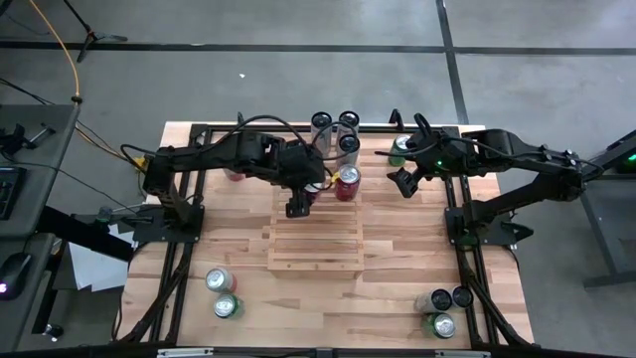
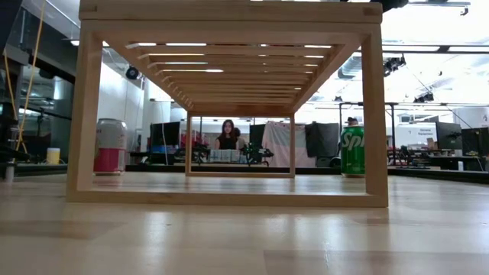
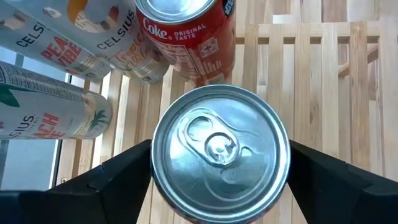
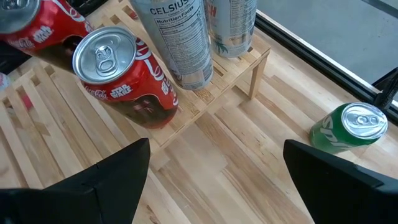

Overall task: Place canned beverage on shelf
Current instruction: Put the red white soda can on the shelf

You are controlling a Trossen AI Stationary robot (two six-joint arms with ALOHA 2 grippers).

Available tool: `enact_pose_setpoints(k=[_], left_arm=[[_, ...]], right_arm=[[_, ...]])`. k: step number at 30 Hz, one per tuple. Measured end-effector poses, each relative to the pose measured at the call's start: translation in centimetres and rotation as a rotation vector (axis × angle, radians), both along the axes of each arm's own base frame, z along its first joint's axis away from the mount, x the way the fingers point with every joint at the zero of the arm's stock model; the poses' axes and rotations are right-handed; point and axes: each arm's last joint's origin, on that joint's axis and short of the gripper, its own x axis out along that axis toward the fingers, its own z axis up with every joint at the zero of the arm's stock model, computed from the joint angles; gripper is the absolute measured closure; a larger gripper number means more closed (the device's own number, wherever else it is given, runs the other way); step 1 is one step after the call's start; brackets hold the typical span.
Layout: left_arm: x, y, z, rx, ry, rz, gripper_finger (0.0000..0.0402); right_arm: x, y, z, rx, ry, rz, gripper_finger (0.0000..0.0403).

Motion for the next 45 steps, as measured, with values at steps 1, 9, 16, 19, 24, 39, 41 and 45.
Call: enact_pose_setpoints(k=[1, 9, 16, 19, 24, 39, 41, 45], left_arm=[[0.0, 0.0, 0.0, -0.001, 0.0, 0.001, 0.0075], [0.8, 0.0, -0.5, -0.002, -0.006, 0.004, 0.0075], [1.5, 0.0, -1.1, -0.002, -0.008, 0.005, 0.0074], [1.6, 0.0, -1.0, -0.004, -0.026, 0.007, 0.0074], [1.7, 0.0, -0.9, -0.003, -0.032, 0.007, 0.0074], [2.4, 0.4, -2.2, 0.05, -0.042, 0.066, 0.0073], [2.4, 0.5, -2.3, 0.071, -0.04, 0.086, 0.0073], [2.3, 0.5, -2.3, 0.071, -0.043, 0.105, 0.0073]], right_arm=[[0.0, 0.0, 0.0, 0.001, -0.001, -0.002, 0.0049], [0.0, 0.0, 0.0, 0.005, -0.003, -0.006, 0.0049], [0.0, 0.0, 0.0, 0.005, -0.008, -0.006, 0.0049], [0.1, 0.0, 0.0, 0.005, -0.01, -0.006, 0.0049], [0.1, 0.0, 0.0, 0.005, -0.01, -0.006, 0.0049], [0.1, 0.0, 0.0, 0.005, -0.011, -0.005, 0.0049], [0.1, 0.0, 0.0, 0.005, -0.011, -0.006, 0.0049], [0.1, 0.0, 0.1, 0.005, -0.011, -0.006, 0.0049]])
